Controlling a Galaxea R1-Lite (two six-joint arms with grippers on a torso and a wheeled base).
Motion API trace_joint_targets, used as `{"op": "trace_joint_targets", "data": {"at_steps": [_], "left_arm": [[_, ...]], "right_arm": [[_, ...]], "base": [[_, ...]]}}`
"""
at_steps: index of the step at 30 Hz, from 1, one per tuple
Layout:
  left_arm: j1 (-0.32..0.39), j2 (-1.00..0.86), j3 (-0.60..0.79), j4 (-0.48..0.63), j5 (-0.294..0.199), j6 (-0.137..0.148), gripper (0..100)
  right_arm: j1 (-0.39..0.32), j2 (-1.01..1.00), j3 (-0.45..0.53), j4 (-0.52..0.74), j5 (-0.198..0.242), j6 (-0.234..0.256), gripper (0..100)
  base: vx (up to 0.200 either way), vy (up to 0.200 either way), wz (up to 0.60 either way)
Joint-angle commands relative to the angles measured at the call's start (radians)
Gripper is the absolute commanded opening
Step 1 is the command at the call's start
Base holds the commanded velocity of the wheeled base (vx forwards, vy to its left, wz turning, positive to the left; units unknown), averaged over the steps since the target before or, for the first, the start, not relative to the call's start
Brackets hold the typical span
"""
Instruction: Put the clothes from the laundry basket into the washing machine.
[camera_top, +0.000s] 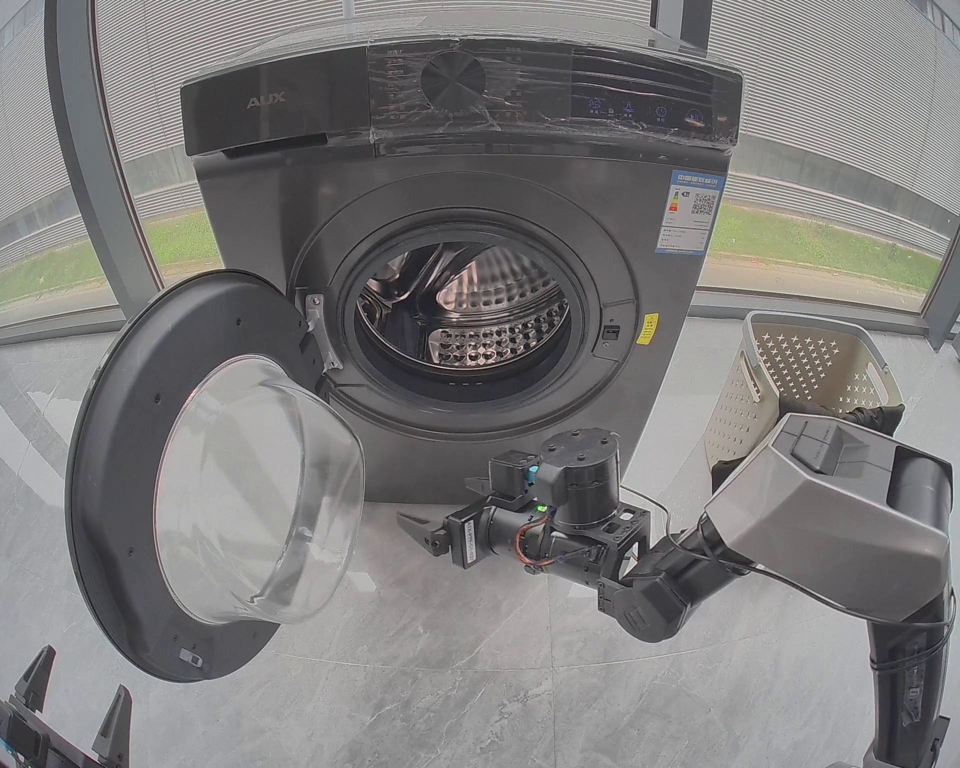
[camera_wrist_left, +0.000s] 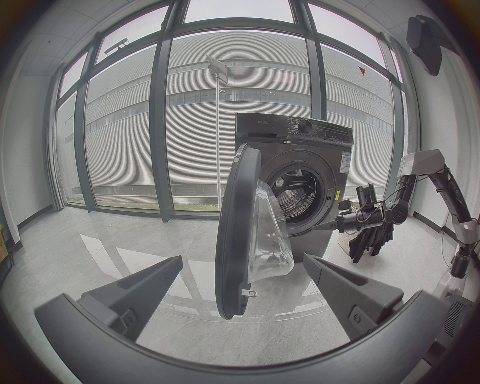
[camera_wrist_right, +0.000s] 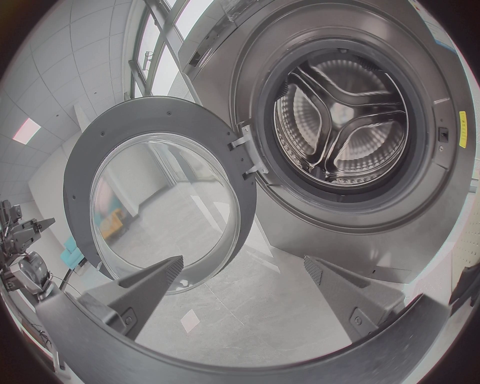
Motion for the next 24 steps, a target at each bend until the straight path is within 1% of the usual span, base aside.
{"op": "trace_joint_targets", "data": {"at_steps": [1, 5, 8, 12, 13, 15, 16, 20, 24], "left_arm": [[0.0, -0.017, 0.016, -0.001, 0.0, 0.0, 100], [0.0, -0.017, 0.016, 0.0, 0.0, 0.0, 100], [0.0, -0.017, 0.016, -0.001, 0.0, 0.0, 100], [0.0, -0.017, 0.016, 0.0, 0.0, 0.0, 100], [0.0, -0.017, 0.016, 0.0, 0.0, 0.0, 100], [0.0, -0.017, 0.016, -0.001, 0.0, 0.0, 100], [0.0, -0.018, 0.016, -0.001, 0.0, 0.0, 100], [0.0, -0.017, 0.016, -0.001, 0.0, 0.0, 100], [0.0, -0.017, 0.016, 0.0, 0.0, 0.0, 100]], "right_arm": [[0.044, 0.054, -0.095, 0.033, 0.001, 0.005, 100], [0.076, 0.1, -0.19, 0.064, -0.005, 0.027, 100], [0.091, 0.134, -0.256, 0.093, -0.011, 0.028, 100], [0.105, 0.146, -0.291, 0.119, -0.014, 0.028, 100], [0.113, 0.158, -0.32, 0.132, -0.019, 0.031, 100], [0.114, 0.171, -0.339, 0.135, -0.025, 0.031, 100], [0.116, 0.185, -0.363, 0.136, -0.031, 0.031, 100], [0.128, 0.209, -0.4, 0.141, -0.037, 0.031, 100], [0.134, 0.223, -0.442, 0.152, -0.053, 0.033, 100]], "base": [[0.0, 0.0, 0.0], [0.0, 0.0, 0.0], [0.0, 0.0, 0.0], [0.0, 0.0, 0.0], [0.0, 0.0, 0.0], [0.0, 0.0, 0.0], [0.0, 0.0, 0.0], [0.0, 0.0, 0.0], [0.0, 0.0, 0.0]]}}
